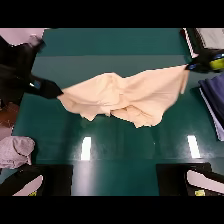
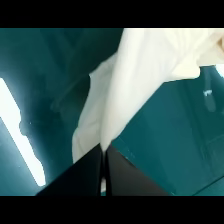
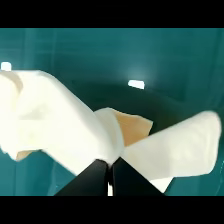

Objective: Fold the shirts.

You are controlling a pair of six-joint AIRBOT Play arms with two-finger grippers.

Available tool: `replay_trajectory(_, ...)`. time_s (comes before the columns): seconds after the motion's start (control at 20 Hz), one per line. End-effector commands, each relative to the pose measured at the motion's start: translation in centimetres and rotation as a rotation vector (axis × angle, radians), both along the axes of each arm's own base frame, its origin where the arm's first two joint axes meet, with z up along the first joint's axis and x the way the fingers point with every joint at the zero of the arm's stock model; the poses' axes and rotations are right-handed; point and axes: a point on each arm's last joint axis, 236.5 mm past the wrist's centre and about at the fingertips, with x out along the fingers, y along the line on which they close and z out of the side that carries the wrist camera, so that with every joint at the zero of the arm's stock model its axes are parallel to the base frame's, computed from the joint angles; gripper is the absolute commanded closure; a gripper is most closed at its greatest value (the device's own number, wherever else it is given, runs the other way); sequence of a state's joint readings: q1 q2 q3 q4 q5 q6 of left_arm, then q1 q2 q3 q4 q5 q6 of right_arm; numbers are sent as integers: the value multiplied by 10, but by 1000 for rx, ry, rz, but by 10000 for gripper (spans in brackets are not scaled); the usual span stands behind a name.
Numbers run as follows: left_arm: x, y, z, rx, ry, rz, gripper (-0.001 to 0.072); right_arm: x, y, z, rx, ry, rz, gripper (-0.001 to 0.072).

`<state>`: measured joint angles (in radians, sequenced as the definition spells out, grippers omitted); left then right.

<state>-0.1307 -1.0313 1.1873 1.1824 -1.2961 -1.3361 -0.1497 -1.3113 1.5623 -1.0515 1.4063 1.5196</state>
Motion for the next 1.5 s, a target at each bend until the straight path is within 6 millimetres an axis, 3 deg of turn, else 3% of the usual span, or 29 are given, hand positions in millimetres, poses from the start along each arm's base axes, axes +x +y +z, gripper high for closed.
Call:
replay_trajectory(0.0, -6, -1, -50, -12, 76, 34, 682, 52, 14, -60, -27, -8, -22, 267)
replay_trajectory(0.05, -5, -1, -48, -13, 73, 33, 682, 60, 13, -63, -27, -4, -21, 152)
replay_trajectory(0.2, -2, -1, -45, -15, 59, 35, 682, 55, -4, -55, -47, 18, 8, 161)
replay_trajectory(0.25, -2, -1, -44, -15, 57, 36, 682, 45, -8, -56, -51, 39, 20, 229)
replay_trajectory(0.3, -1, -1, -44, -15, 55, 37, 682, 26, -11, -62, -48, 86, 32, 270)
replay_trajectory(0.4, 0, -1, -44, -17, 48, 39, 682, -24, -2, -84, -36, 205, 84, 270)
replay_trajectory(0.55, 4, -1, -42, -20, 32, 47, 682, -97, 27, -129, -17, 341, 132, 270)
replay_trajectory(0.65, 5, -2, -41, -25, 30, 47, 682, -130, 50, -154, 4, 365, 153, 270)
replay_trajectory(0.75, 4, -2, -41, -26, 31, 47, 682, -149, 84, -166, 99, 352, 149, 270)
replay_trajectory(0.85, 4, -4, -40, -35, 33, 47, 682, -158, 107, -174, 157, 342, 144, 270)
replay_trajectory(1.0, 4, -5, -40, -39, 35, 46, 682, -161, 122, -191, 153, 333, 115, 270)
replay_trajectory(1.45, -1, -10, -39, -64, 55, 39, 682, -159, 128, -201, 158, 349, 60, 276)
